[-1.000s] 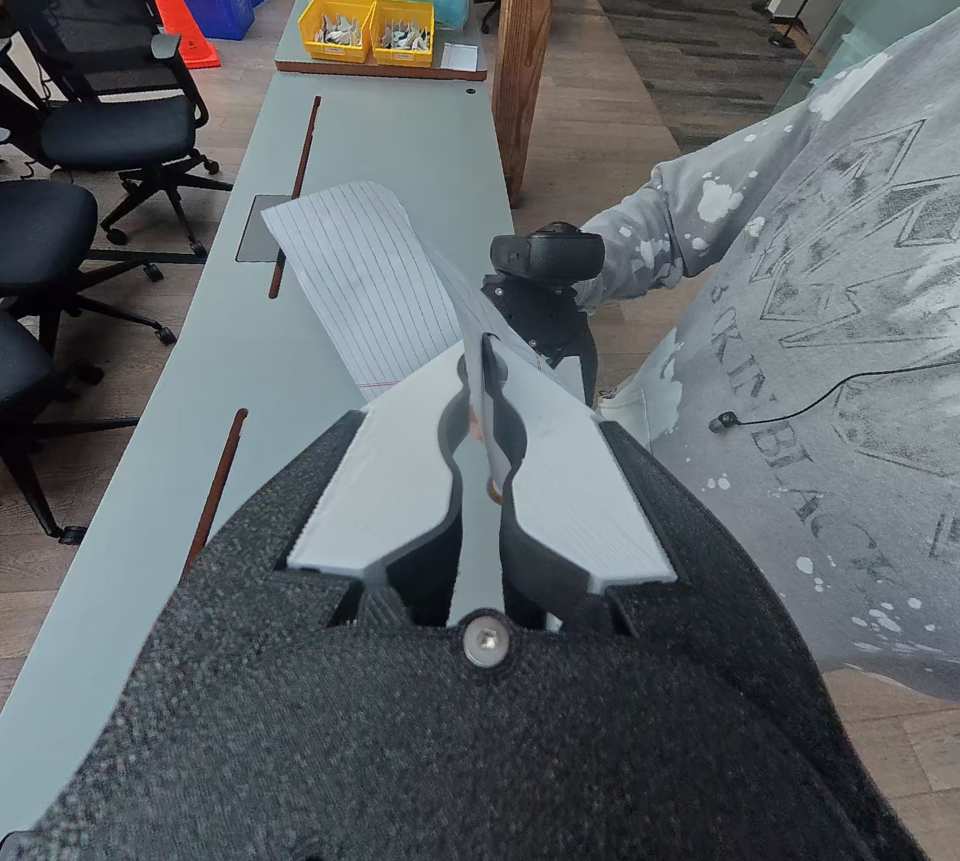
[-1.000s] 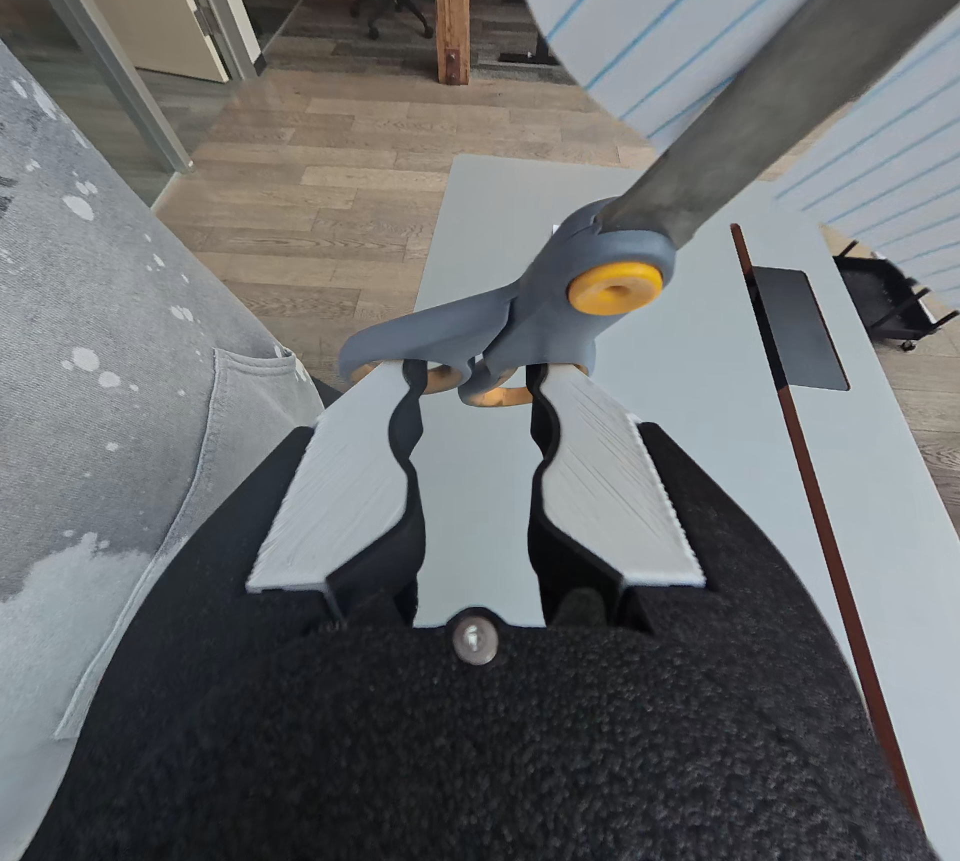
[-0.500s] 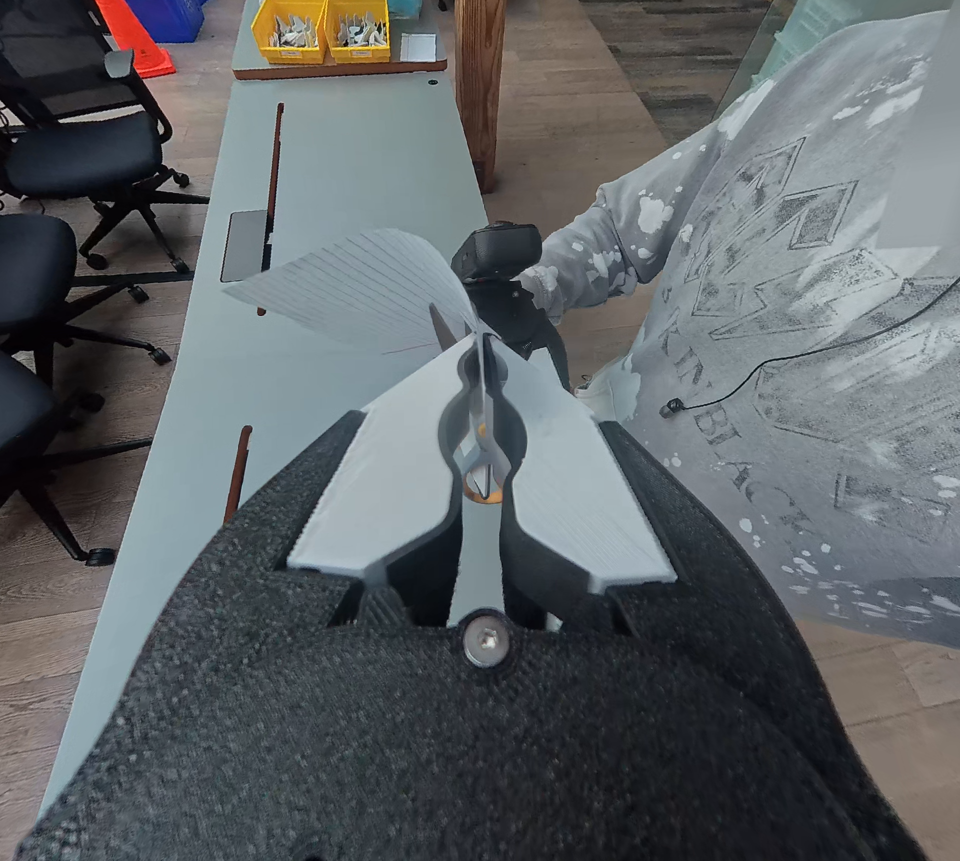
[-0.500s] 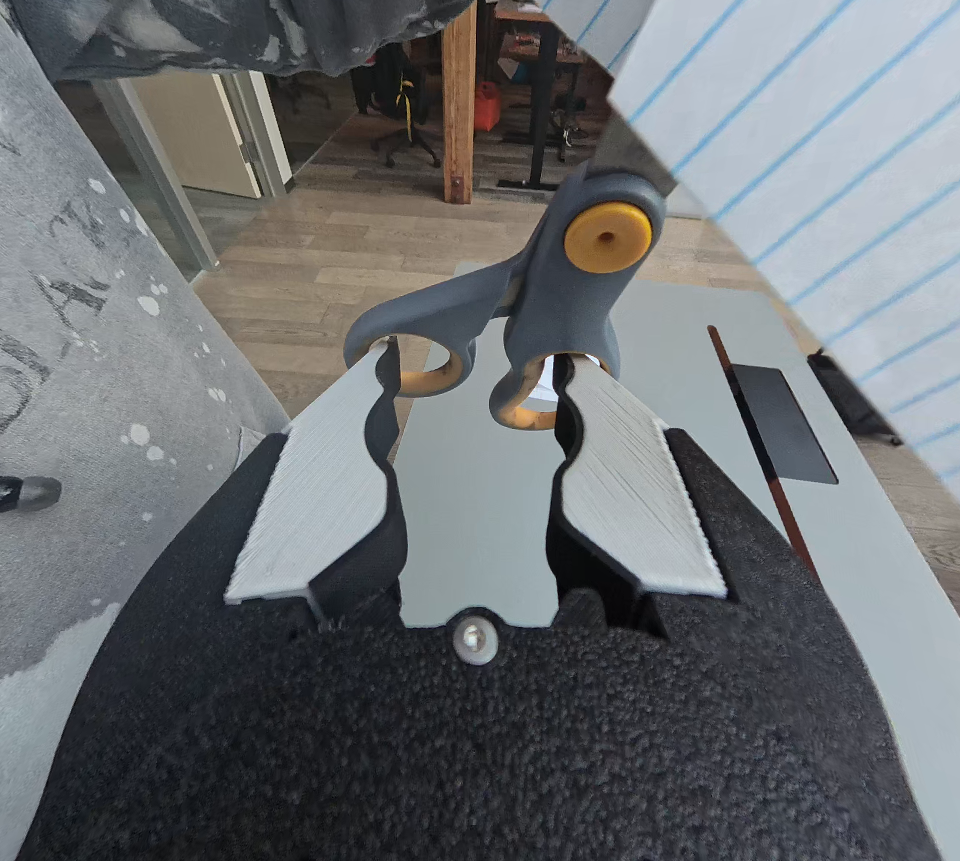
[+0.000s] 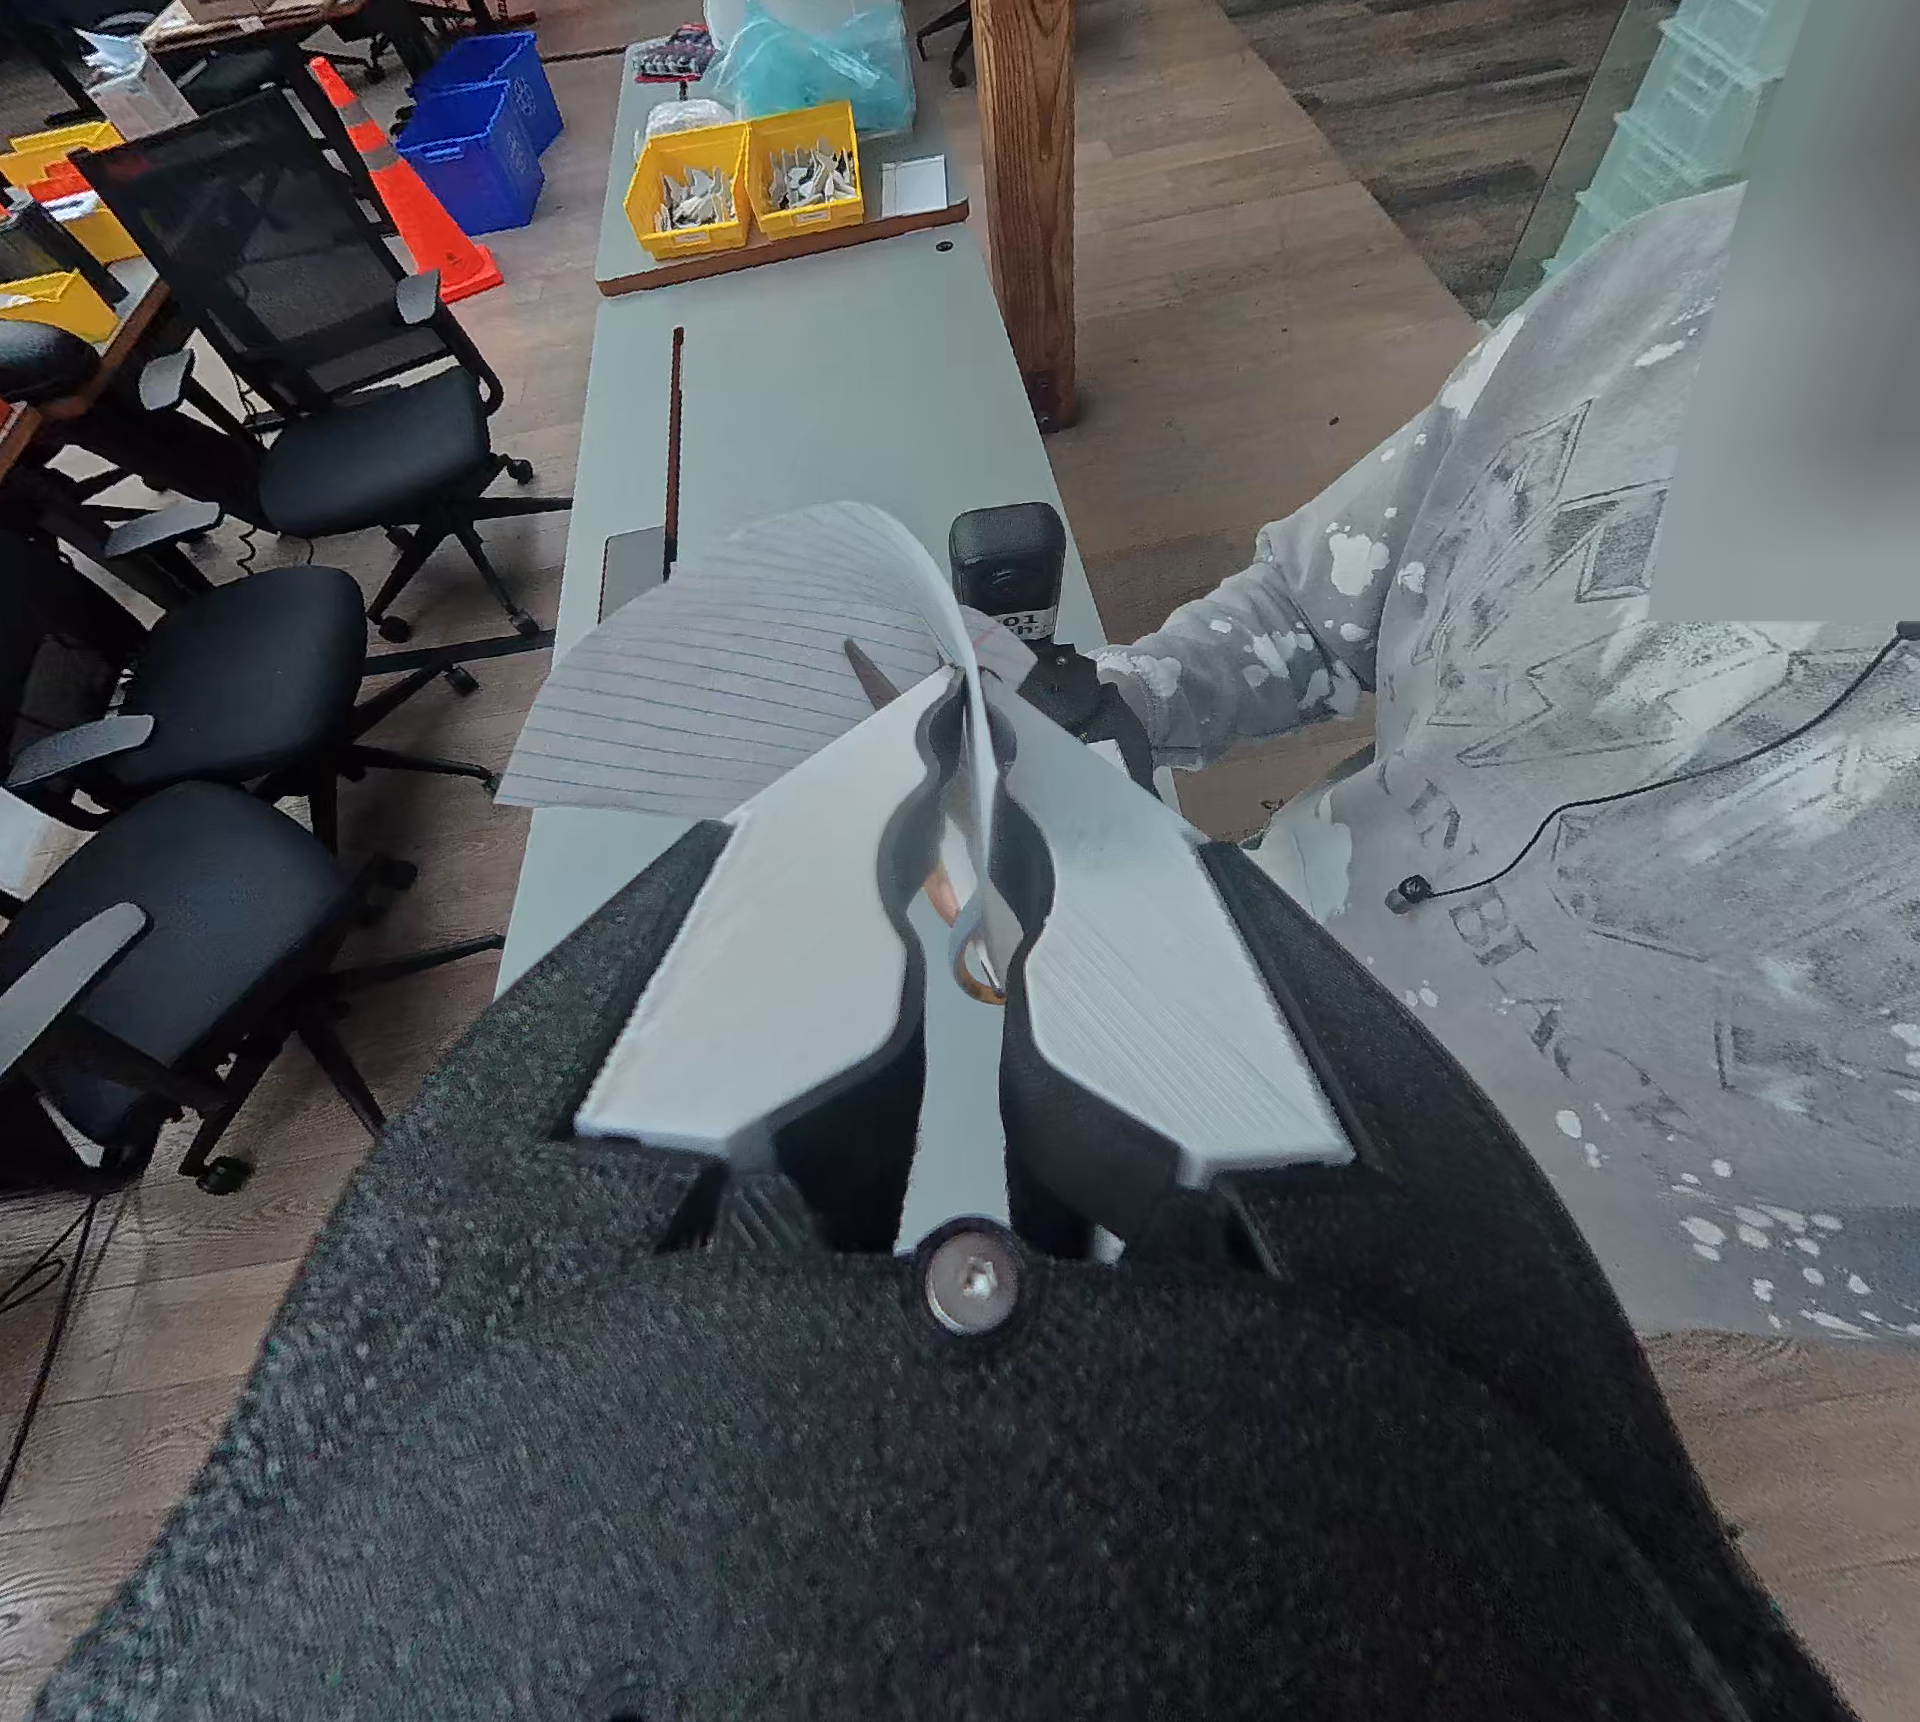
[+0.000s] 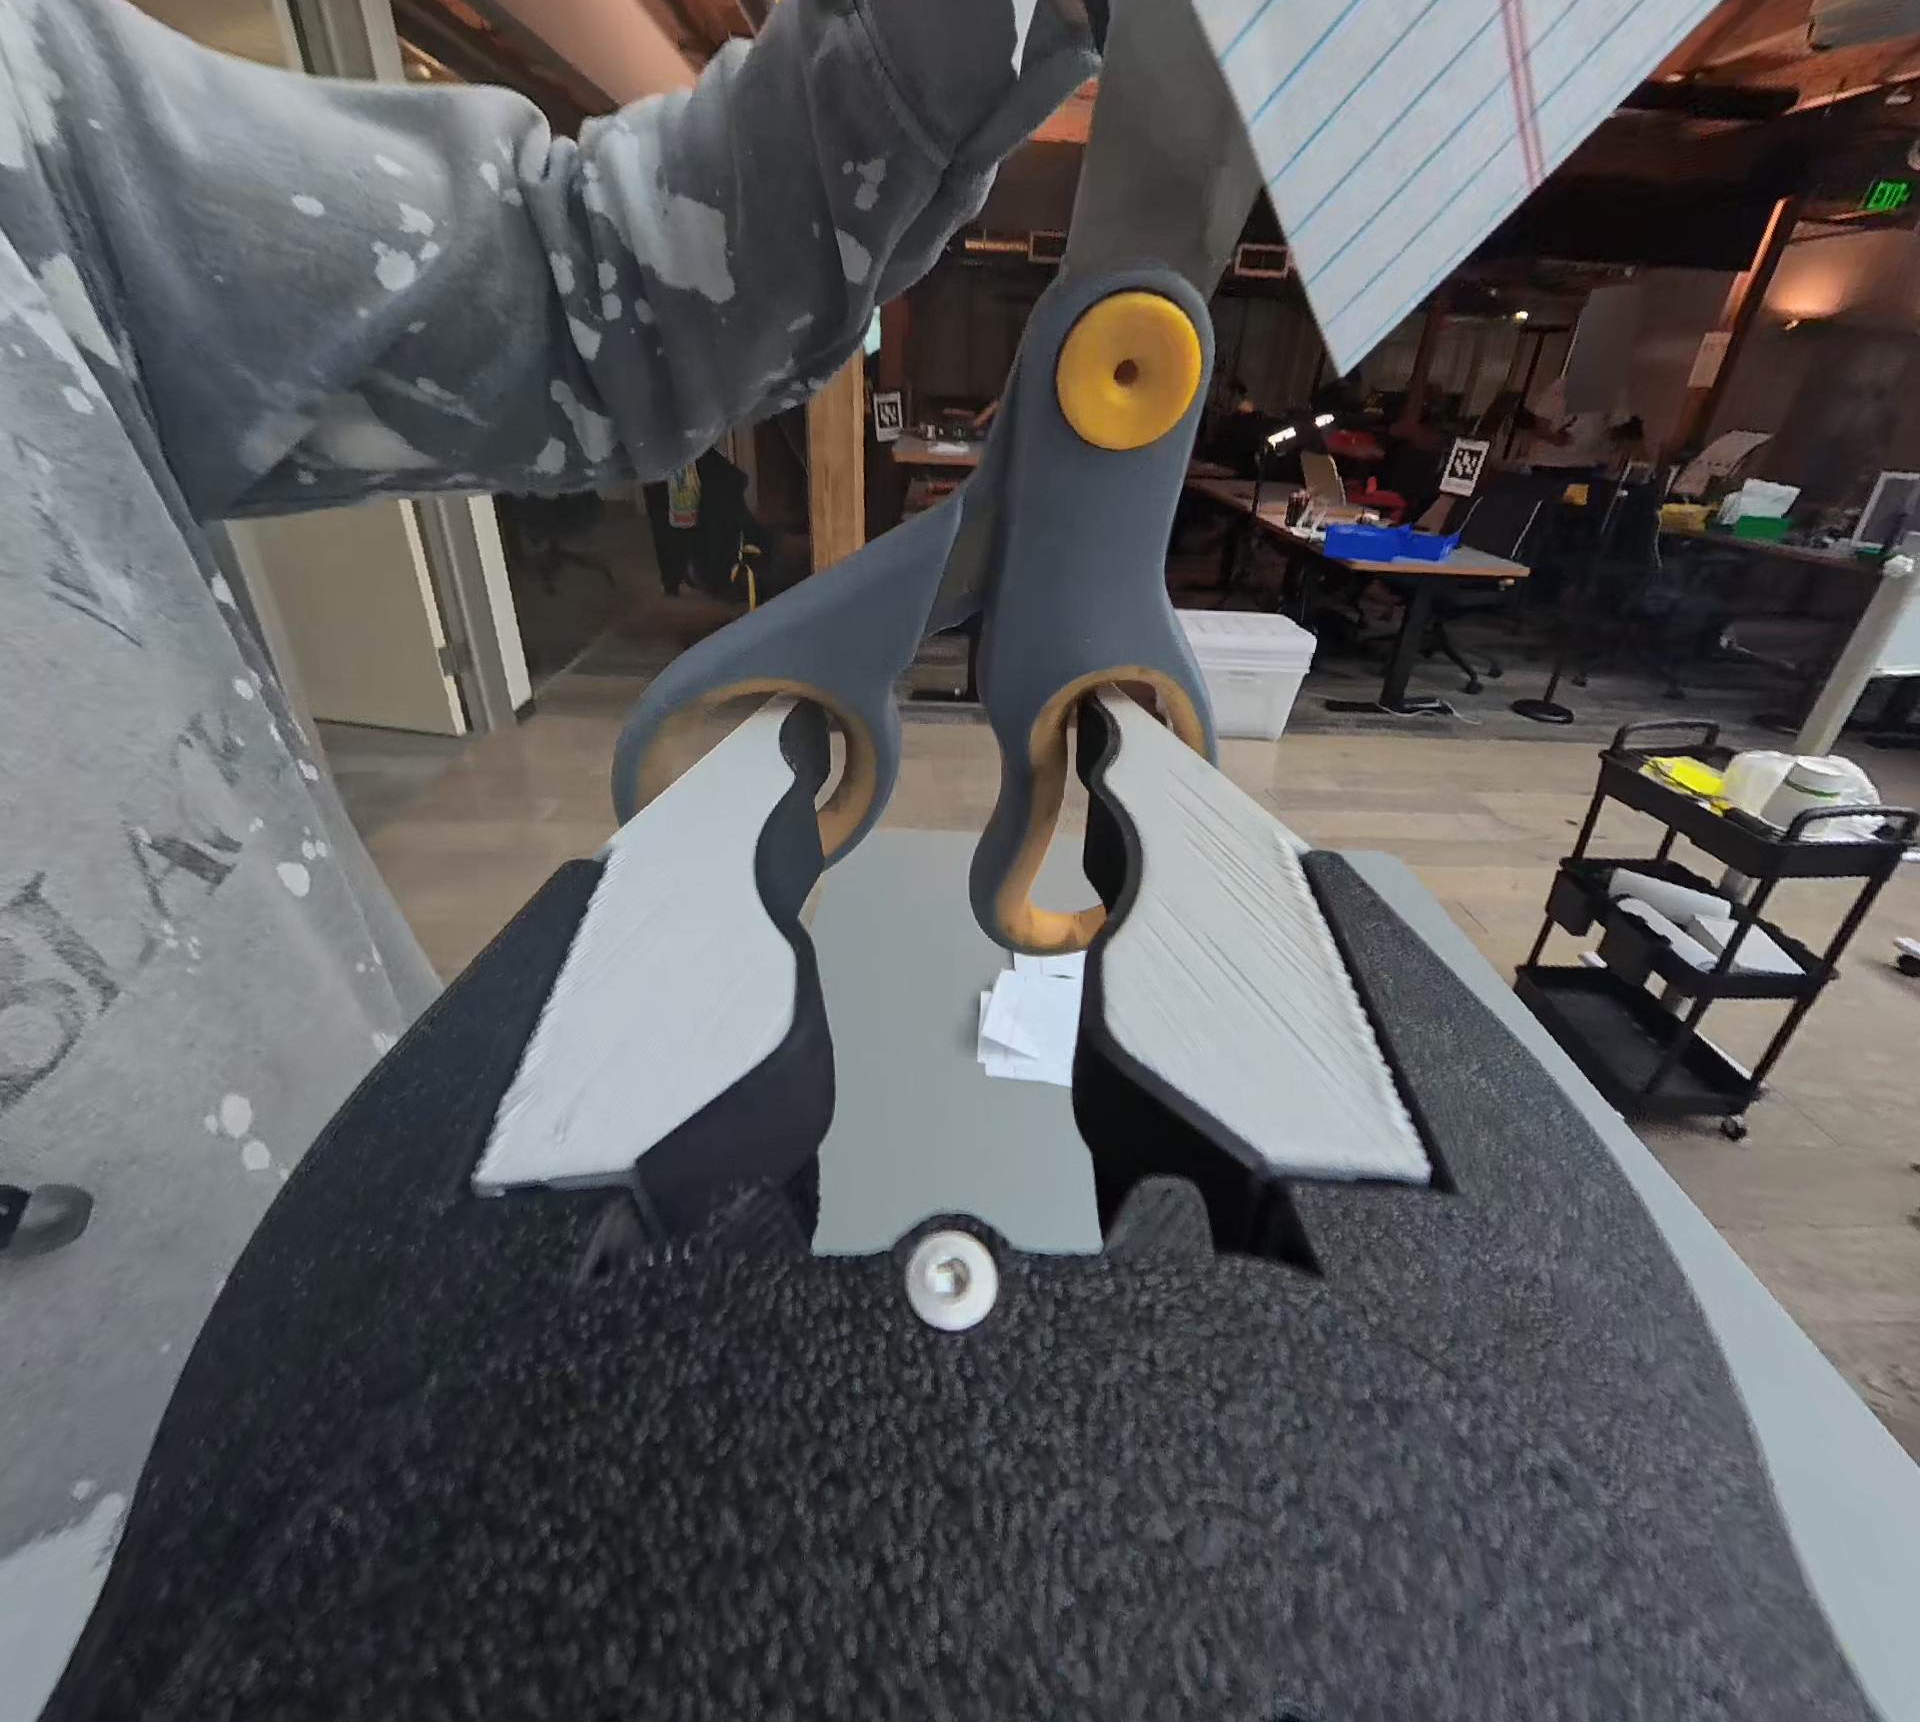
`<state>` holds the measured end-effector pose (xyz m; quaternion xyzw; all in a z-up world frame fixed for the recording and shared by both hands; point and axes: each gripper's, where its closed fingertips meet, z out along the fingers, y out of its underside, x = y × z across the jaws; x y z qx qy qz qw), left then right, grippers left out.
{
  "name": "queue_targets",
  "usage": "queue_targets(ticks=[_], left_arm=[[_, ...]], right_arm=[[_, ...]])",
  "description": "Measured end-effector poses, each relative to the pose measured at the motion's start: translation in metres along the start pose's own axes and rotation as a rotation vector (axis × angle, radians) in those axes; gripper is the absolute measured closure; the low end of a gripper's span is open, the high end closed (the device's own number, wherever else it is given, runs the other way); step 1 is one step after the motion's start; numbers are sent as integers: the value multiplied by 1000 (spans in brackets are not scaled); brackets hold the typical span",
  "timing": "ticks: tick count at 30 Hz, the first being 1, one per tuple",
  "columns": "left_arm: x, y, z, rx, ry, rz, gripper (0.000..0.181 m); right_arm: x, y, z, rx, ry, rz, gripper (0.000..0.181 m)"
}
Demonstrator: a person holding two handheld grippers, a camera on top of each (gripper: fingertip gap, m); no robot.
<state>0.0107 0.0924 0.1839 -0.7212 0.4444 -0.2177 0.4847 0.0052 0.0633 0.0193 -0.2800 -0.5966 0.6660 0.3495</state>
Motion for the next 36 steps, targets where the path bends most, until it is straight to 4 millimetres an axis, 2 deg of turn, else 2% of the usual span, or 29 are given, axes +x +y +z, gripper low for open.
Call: queue_targets(ticks=[4, 8, 11, 13, 16, 19, 24, 25, 27, 29, 33, 36], left_arm=[[4, -13, 4, -15, 8, 33, 181], [10, -27, 11, -34, 27, 70, 181], [15, -36, 19, -69, 41, 107, 181], [17, -39, 24, -91, 48, 127, 181], [15, -41, 31, -121, 44, 144, 181], [10, -38, 39, -163, 44, 148, 181], [0, -24, 48, -225, 44, 128, 181], [-1, -21, 49, -232, 46, 125, 181], [-2, -17, 50, -240, 52, 117, 181], [-2, -13, 50, -247, 58, 110, 181], [-3, -4, 48, -268, 80, 92, 181], [-1, 2, 46, -293, 104, 87, 181]], right_arm=[[-3, -16, -9, 86, 5, -26, 137], [-24, -37, -22, 231, -120, -36, 137], [-36, -45, -24, 297, -205, 15, 131], [-37, -48, -24, 333, -222, 50, 130], [-48, -66, -41, 531, -406, 209, 129], [-48, -51, -29, 506, -402, 224, 132], [-50, -48, -27, 569, -419, 283, 133], [-45, -48, -29, 595, -397, 304, 137], [-41, -34, -16, 498, -296, 234, 137], [-38, -38, -19, 535, -277, 247, 138], [-26, -11, -2, 328, -144, 153, 137], [-22, 7, 2, 193, -119, 114, 137]])
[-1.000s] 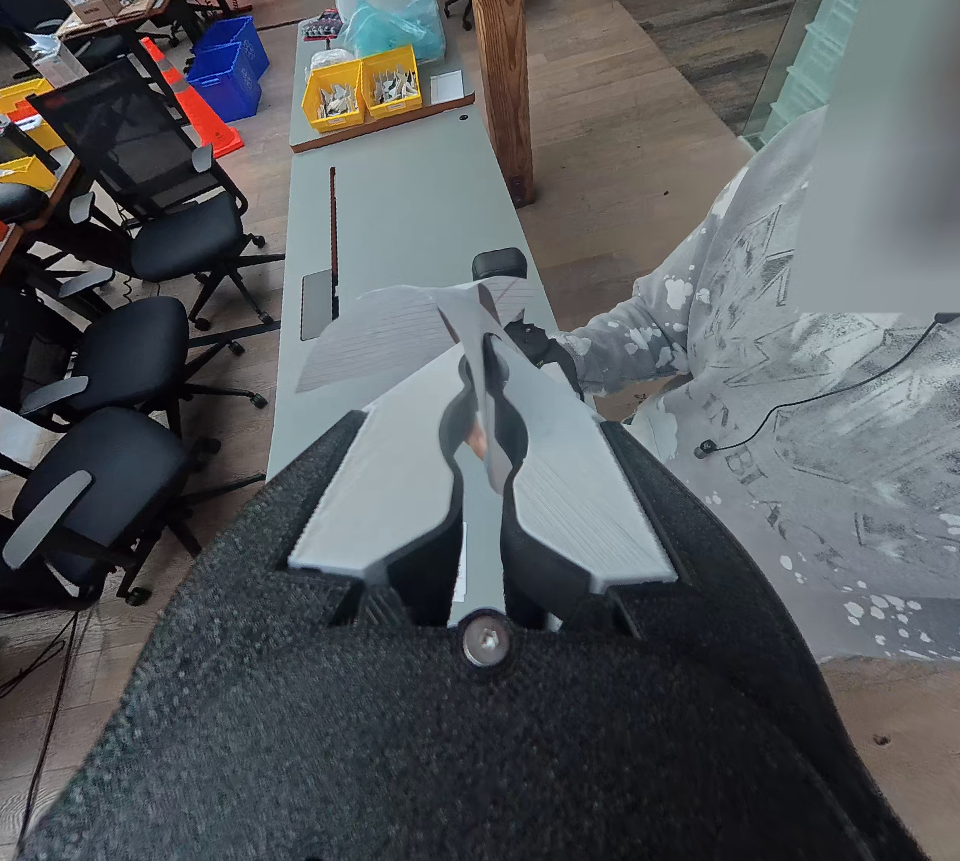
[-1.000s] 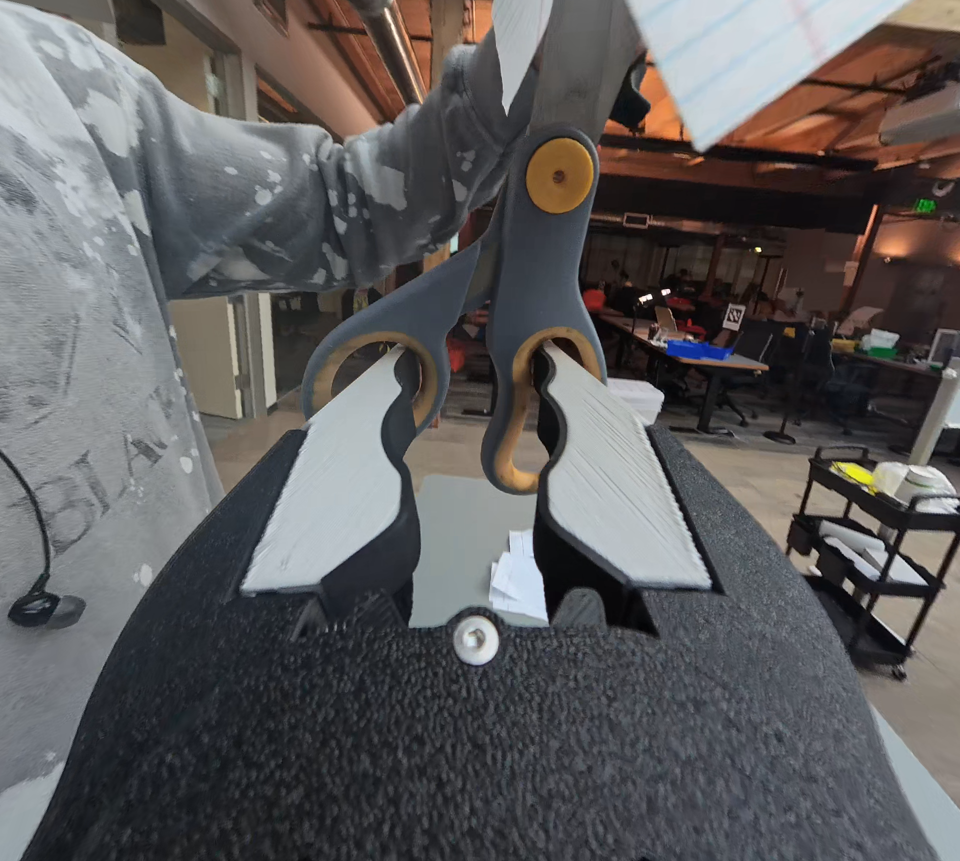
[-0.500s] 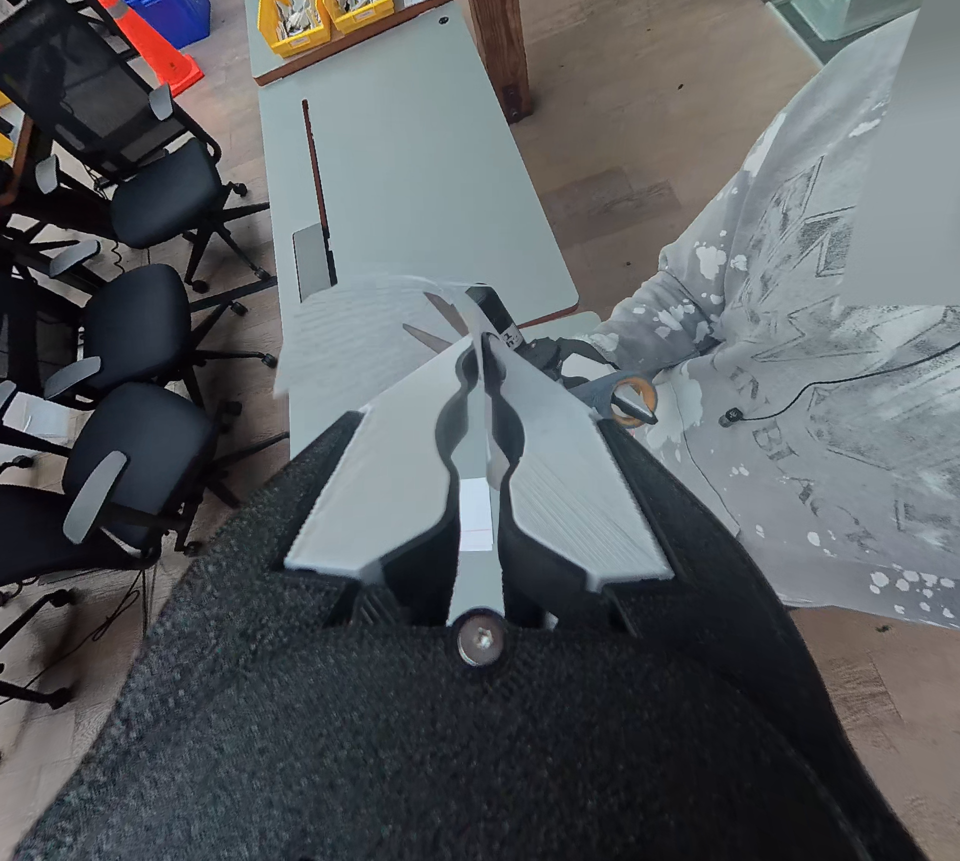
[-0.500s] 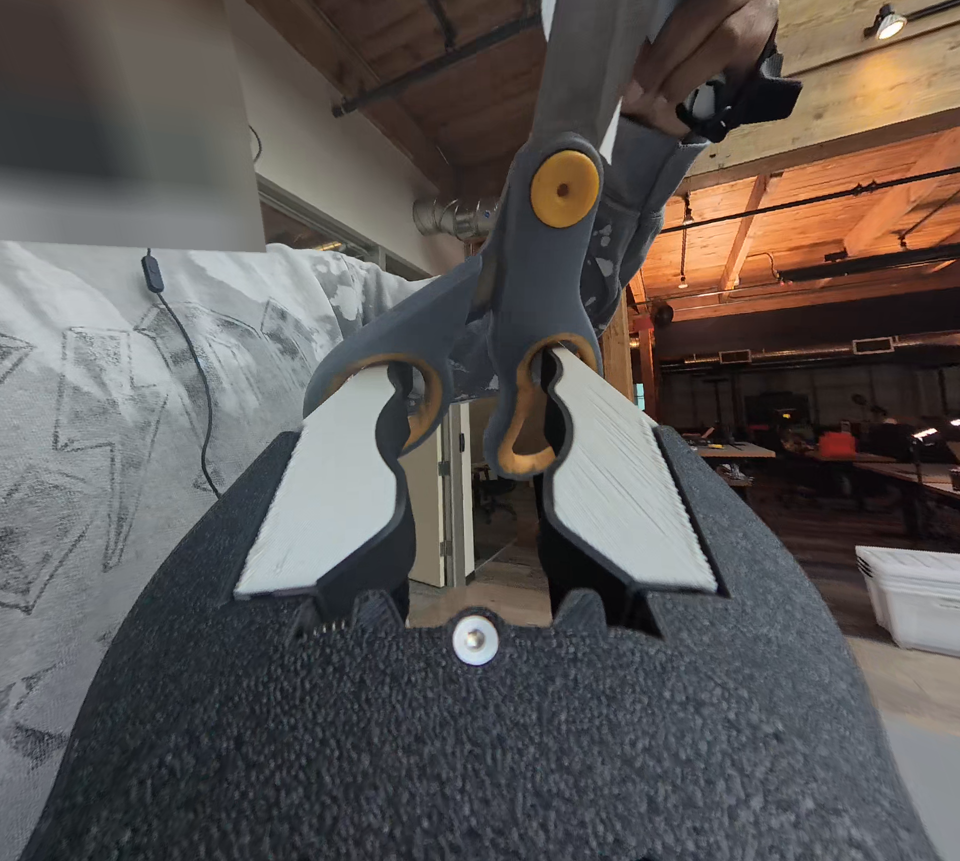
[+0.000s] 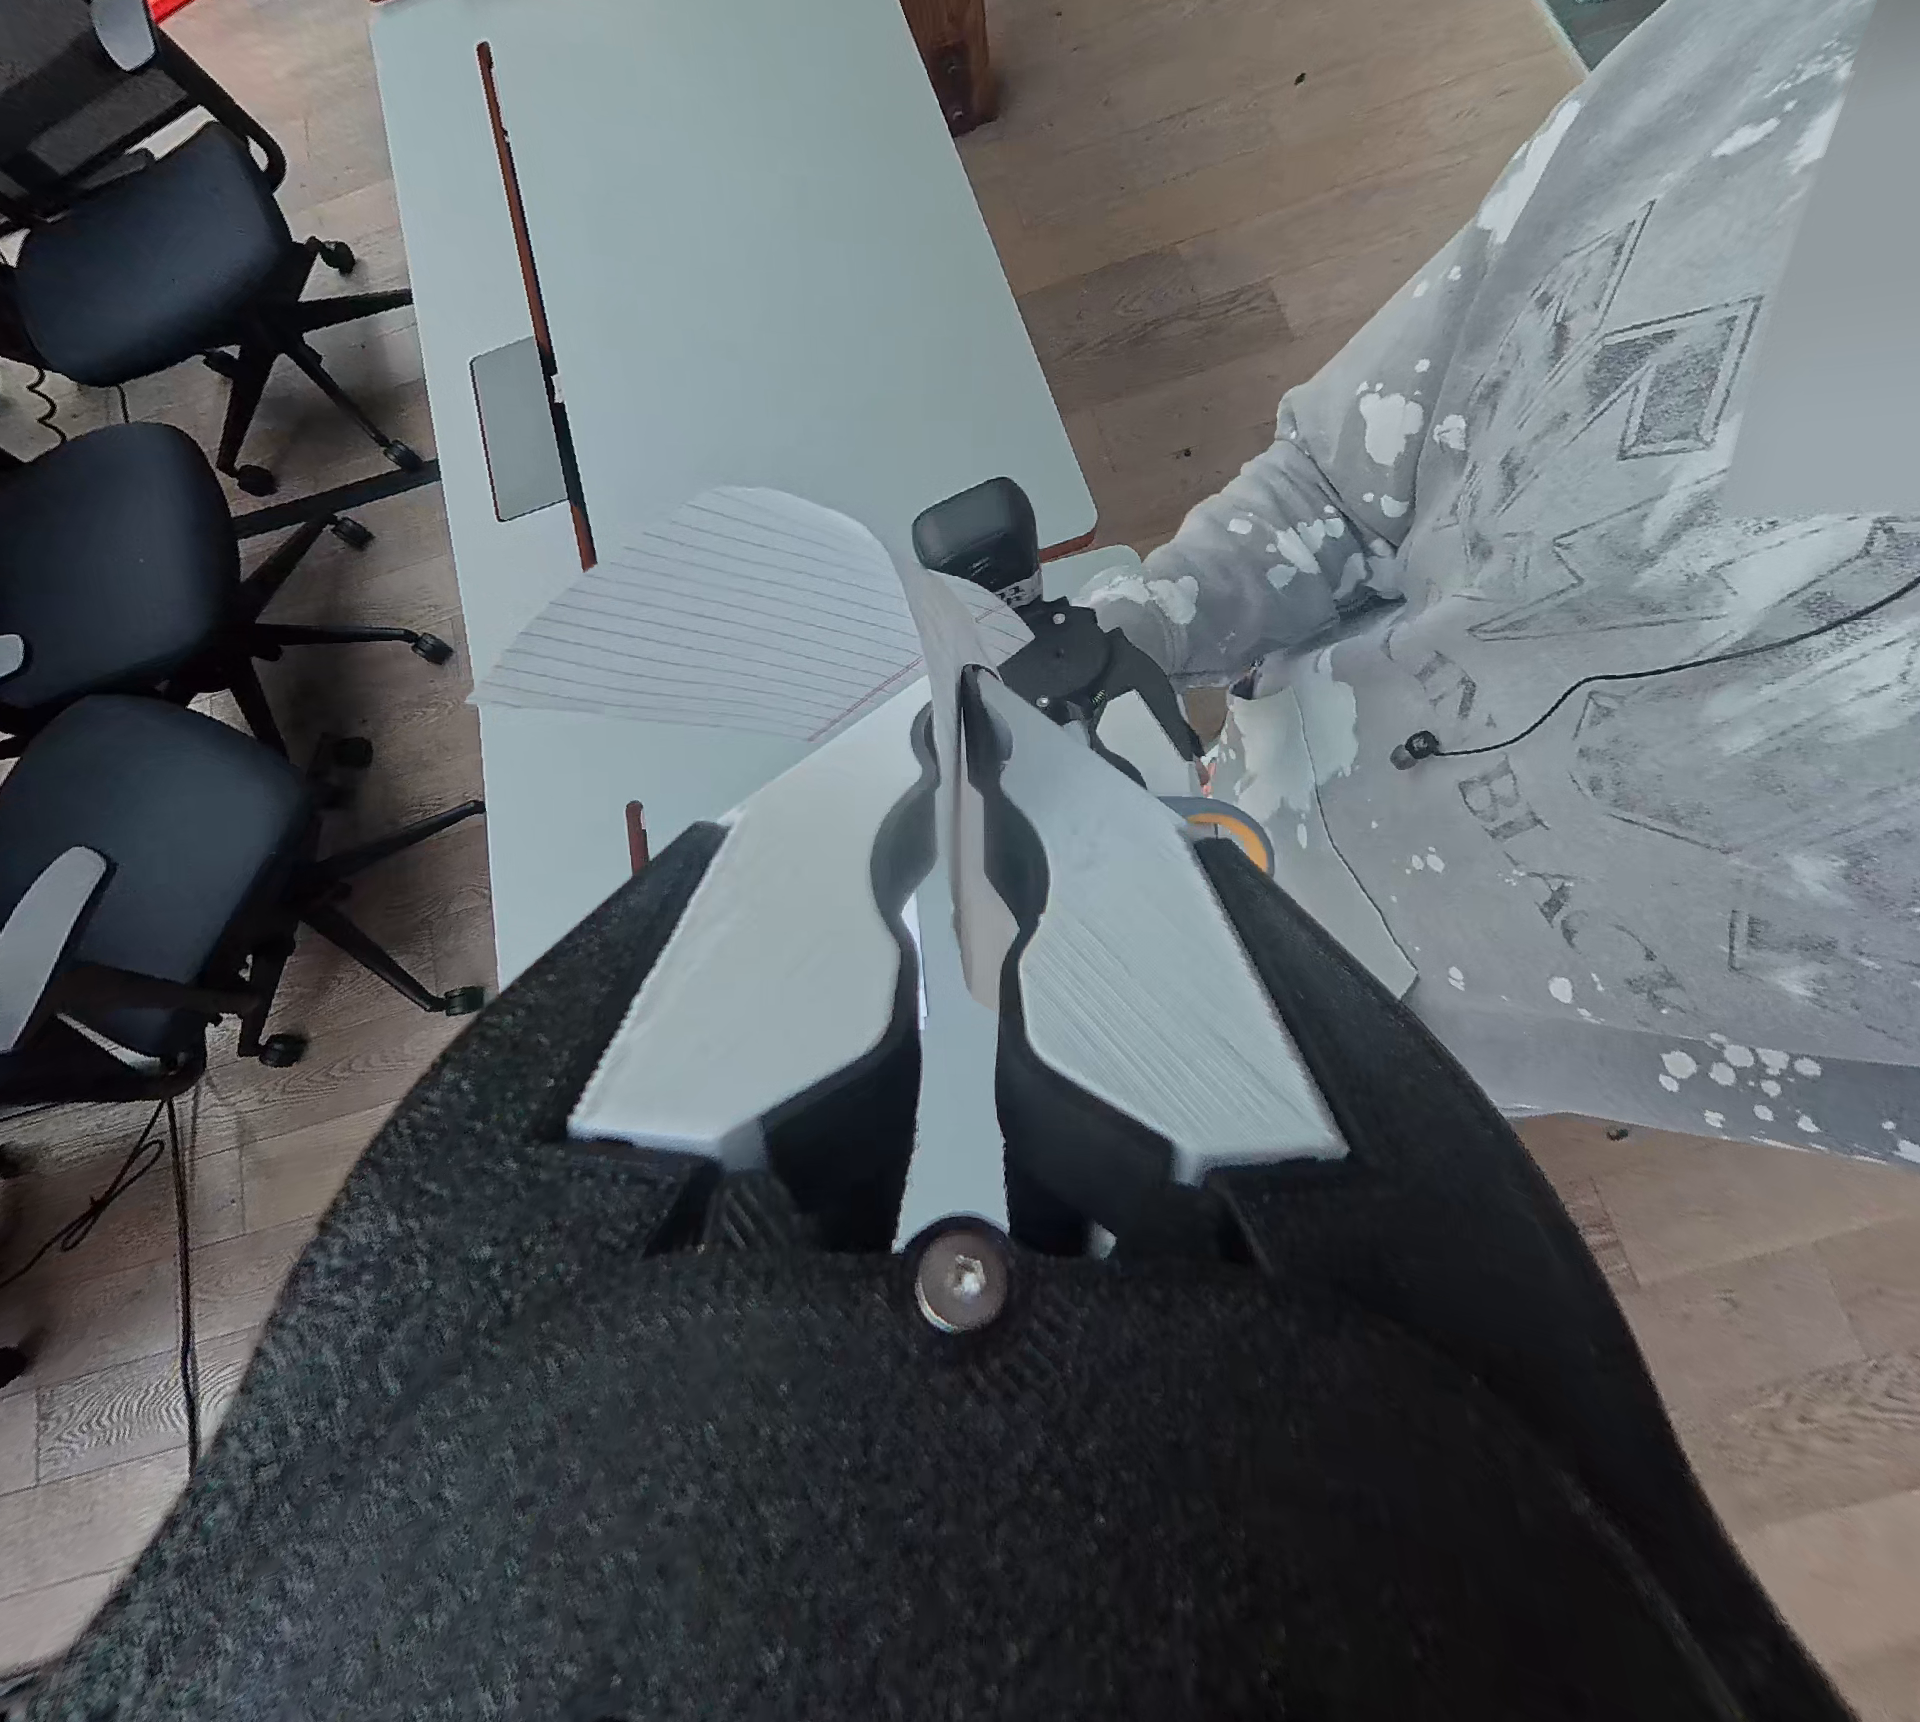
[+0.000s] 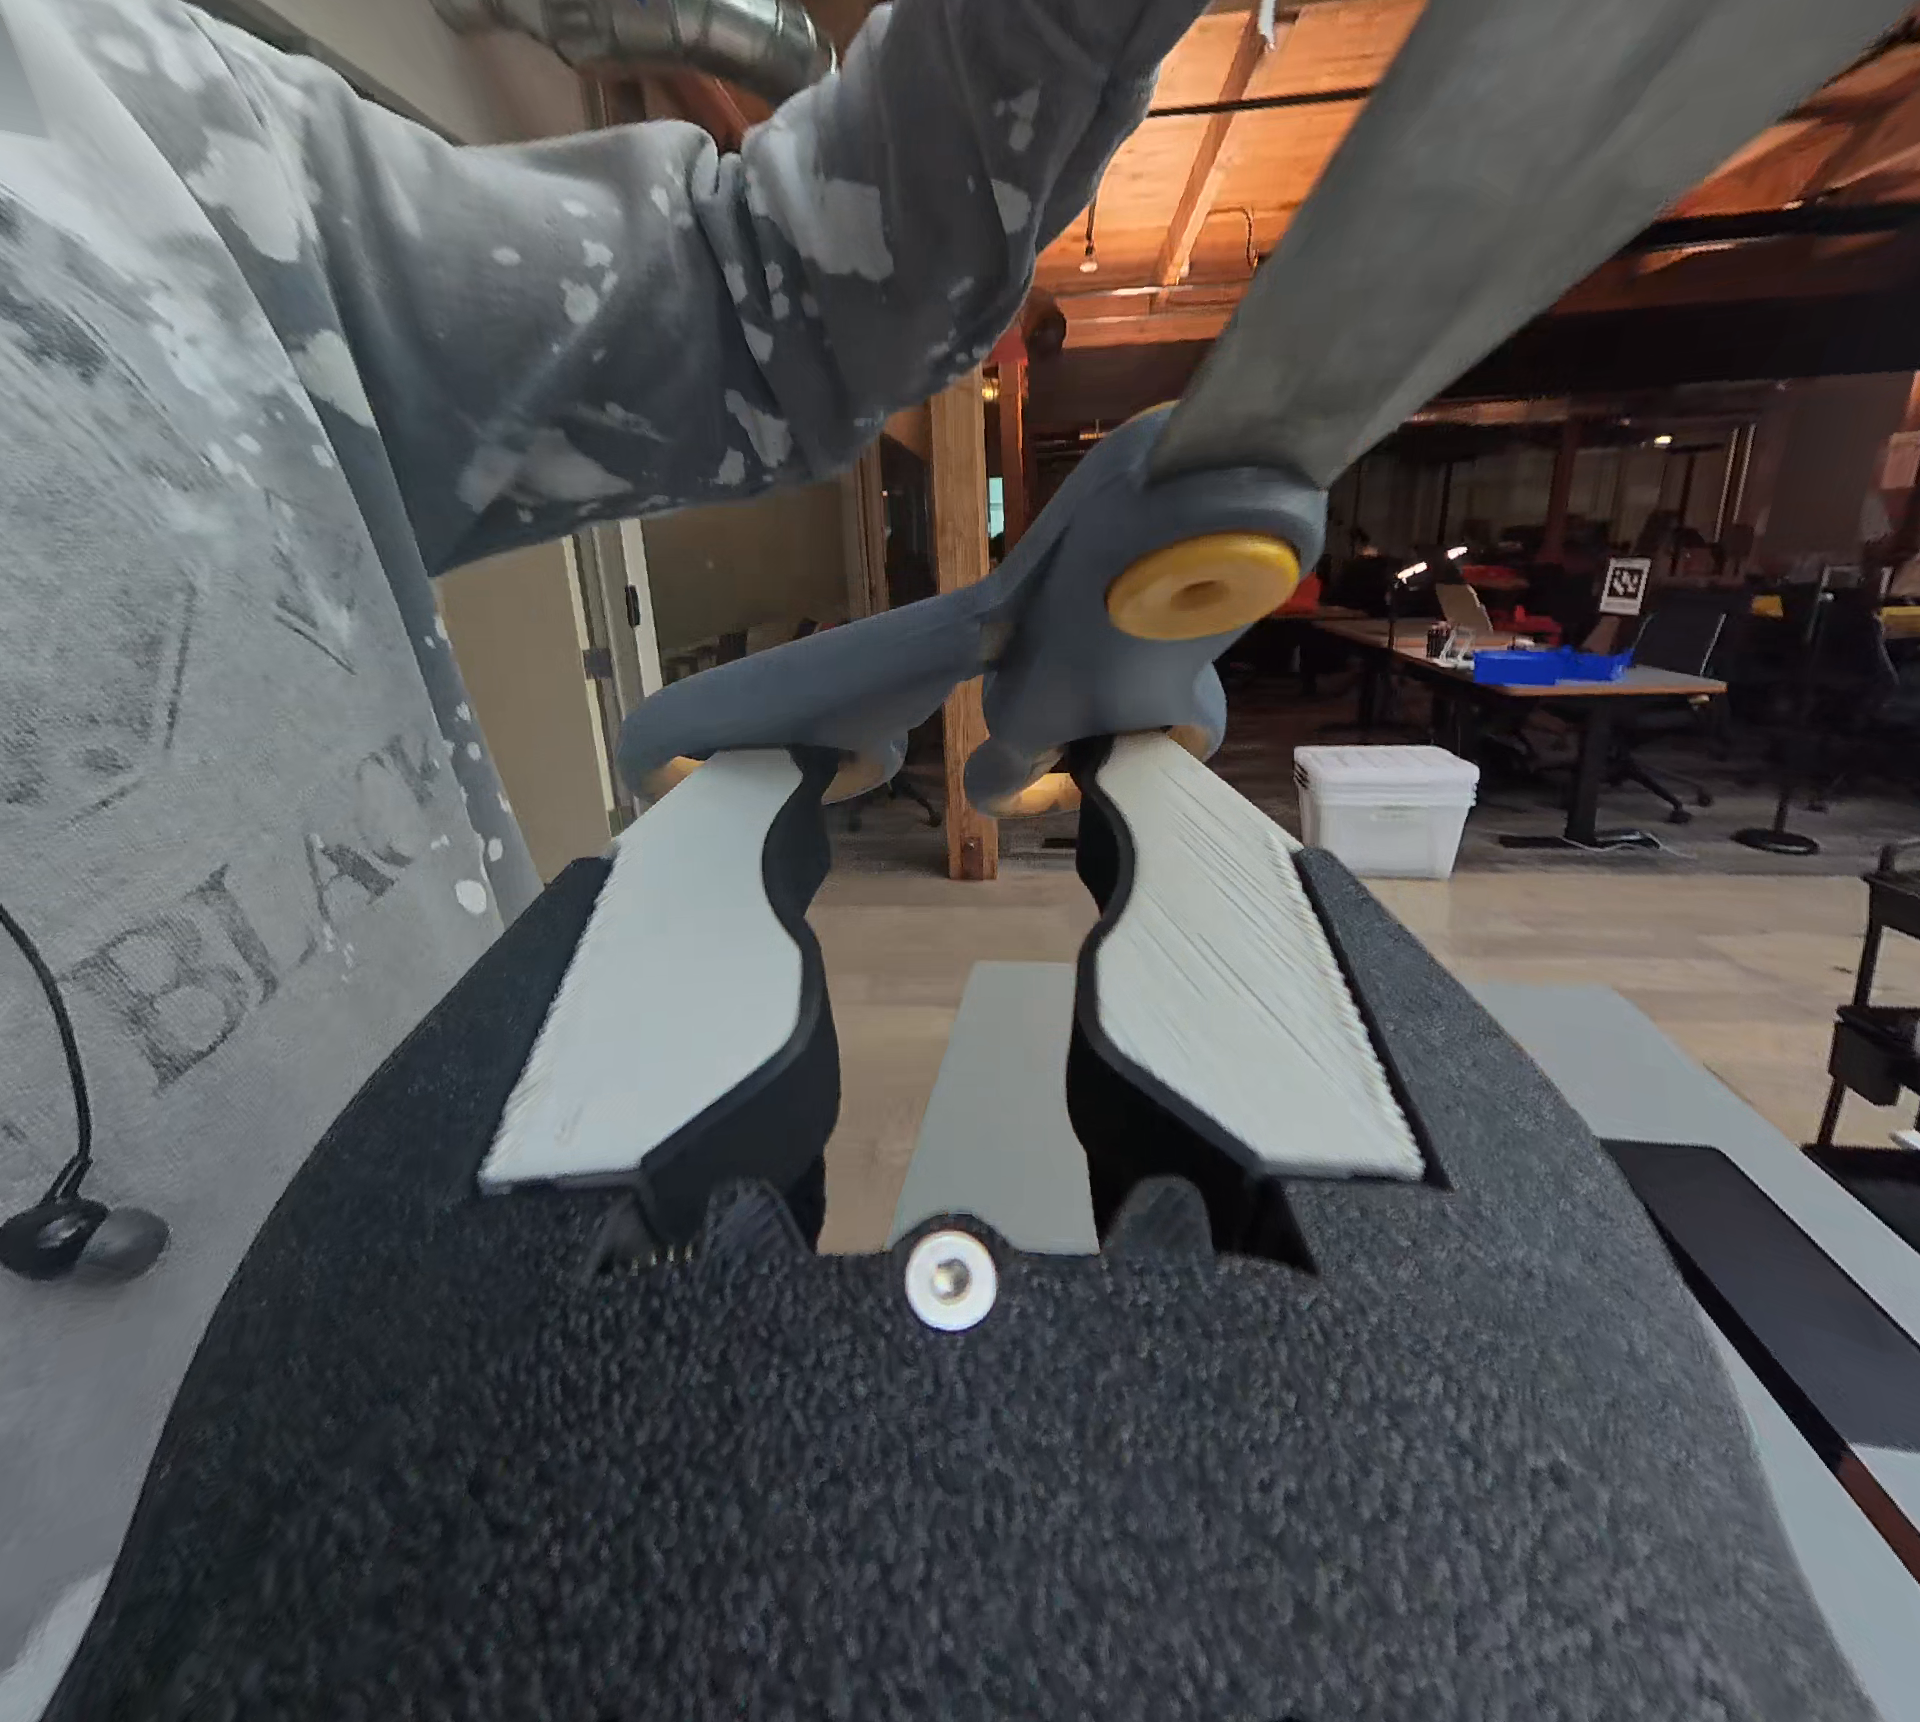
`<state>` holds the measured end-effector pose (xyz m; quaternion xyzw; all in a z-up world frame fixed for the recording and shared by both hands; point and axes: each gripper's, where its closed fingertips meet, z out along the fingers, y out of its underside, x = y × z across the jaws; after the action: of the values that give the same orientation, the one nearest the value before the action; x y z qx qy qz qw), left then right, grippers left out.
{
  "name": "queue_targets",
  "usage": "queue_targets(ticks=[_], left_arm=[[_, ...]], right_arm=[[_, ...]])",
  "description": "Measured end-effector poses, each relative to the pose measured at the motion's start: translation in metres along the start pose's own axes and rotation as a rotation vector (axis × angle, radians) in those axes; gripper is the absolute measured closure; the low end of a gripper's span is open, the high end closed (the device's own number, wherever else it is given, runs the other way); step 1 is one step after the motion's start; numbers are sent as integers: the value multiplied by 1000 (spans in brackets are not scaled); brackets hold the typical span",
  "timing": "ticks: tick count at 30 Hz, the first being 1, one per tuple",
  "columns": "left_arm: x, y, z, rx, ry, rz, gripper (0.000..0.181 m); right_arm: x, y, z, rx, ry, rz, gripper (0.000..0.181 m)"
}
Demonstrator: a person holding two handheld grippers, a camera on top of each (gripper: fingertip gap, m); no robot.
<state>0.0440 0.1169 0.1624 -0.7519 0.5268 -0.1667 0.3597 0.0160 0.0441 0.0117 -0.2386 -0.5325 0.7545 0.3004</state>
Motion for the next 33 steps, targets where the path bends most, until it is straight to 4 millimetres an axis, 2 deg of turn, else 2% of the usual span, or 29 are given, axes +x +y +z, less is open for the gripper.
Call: queue_targets(ticks=[2, 7, 11, 16, 22, 24, 27, 33], left_arm=[[3, 1, 1, -6, 16, 4, 181], [14, -5, 3, -3, 79, 36, 181], [23, -15, 2, -14, 127, 86, 181], [12, -24, -6, -101, 94, 124, 181], [-12, -8, -6, -219, 24, 87, 181], [-14, 1, -3, -237, 21, 55, 181], [-11, 15, 1, -241, 42, 17, 181], [0, 33, 5, -226, 75, -31, 181]], right_arm=[[7, 6, -4, -57, 18, -12, 137], [15, 2, -13, -87, 22, -28, 137], [14, 9, -12, -143, 11, -46, 137], [10, 33, -9, -272, 17, -88, 137], [-2, 64, -9, -451, 0, -93, 137], [-3, 66, -8, -473, 7, -89, 137], [0, 63, -16, -499, 19, -66, 137], [4, 79, -37, -657, 19, -38, 137]])
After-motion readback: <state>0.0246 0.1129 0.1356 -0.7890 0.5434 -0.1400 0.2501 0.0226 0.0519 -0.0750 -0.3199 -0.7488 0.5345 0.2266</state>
